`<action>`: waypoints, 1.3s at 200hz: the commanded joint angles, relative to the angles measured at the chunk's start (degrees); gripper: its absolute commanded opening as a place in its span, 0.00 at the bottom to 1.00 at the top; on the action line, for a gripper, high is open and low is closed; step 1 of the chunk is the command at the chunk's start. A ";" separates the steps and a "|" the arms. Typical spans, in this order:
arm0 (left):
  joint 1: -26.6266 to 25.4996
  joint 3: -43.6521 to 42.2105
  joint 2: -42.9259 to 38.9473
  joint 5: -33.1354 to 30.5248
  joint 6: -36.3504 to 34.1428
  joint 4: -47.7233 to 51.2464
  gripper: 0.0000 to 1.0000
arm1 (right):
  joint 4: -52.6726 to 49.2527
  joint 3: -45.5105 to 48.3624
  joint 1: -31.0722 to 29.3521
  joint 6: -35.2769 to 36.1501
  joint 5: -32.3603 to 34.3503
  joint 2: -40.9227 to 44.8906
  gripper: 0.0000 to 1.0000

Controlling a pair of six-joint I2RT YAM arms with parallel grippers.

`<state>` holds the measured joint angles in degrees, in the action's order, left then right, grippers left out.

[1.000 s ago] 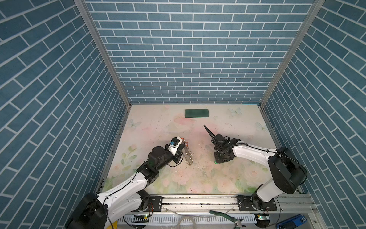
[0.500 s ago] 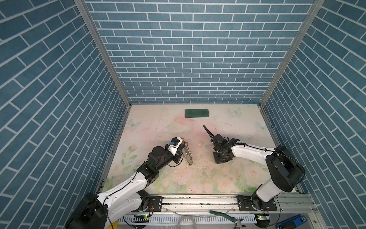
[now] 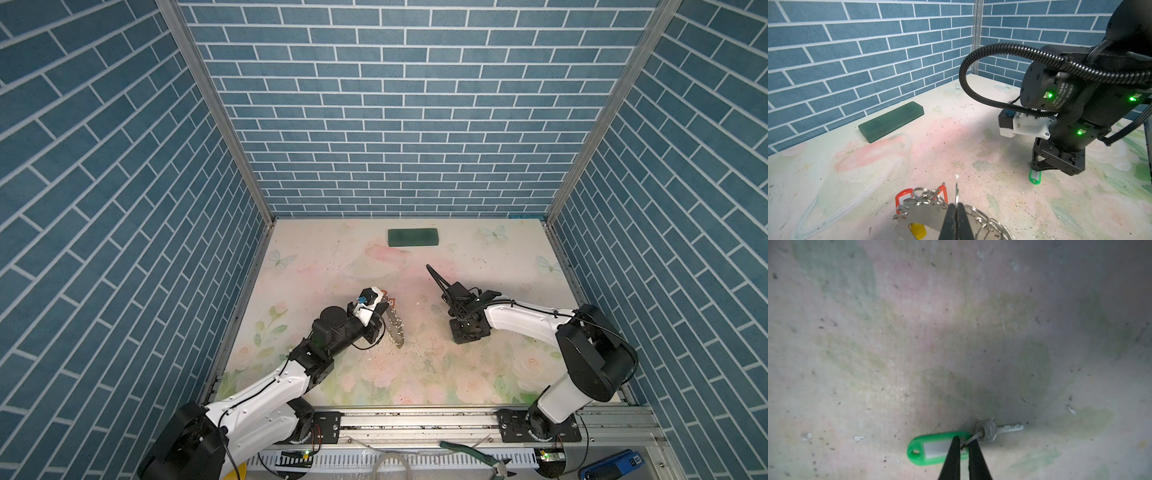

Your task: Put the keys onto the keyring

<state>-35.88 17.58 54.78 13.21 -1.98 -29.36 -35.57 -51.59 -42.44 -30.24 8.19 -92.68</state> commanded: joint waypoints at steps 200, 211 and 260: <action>-0.17 0.98 0.32 1.39 -0.12 -2.21 0.00 | -0.12 -1.01 0.07 -10.70 6.97 -0.30 0.26; -0.19 1.00 0.39 1.37 -0.13 -2.22 0.00 | -0.12 -0.84 0.07 -10.80 7.15 -0.64 0.26; -0.16 0.96 0.58 1.49 -0.13 -2.31 0.00 | -1.29 -0.71 -0.08 -10.81 8.48 -0.58 0.25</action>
<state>-35.88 17.58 55.31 14.17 -1.98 -29.43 -34.57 -51.62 -42.44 -37.78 14.33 -92.97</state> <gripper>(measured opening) 0.049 0.259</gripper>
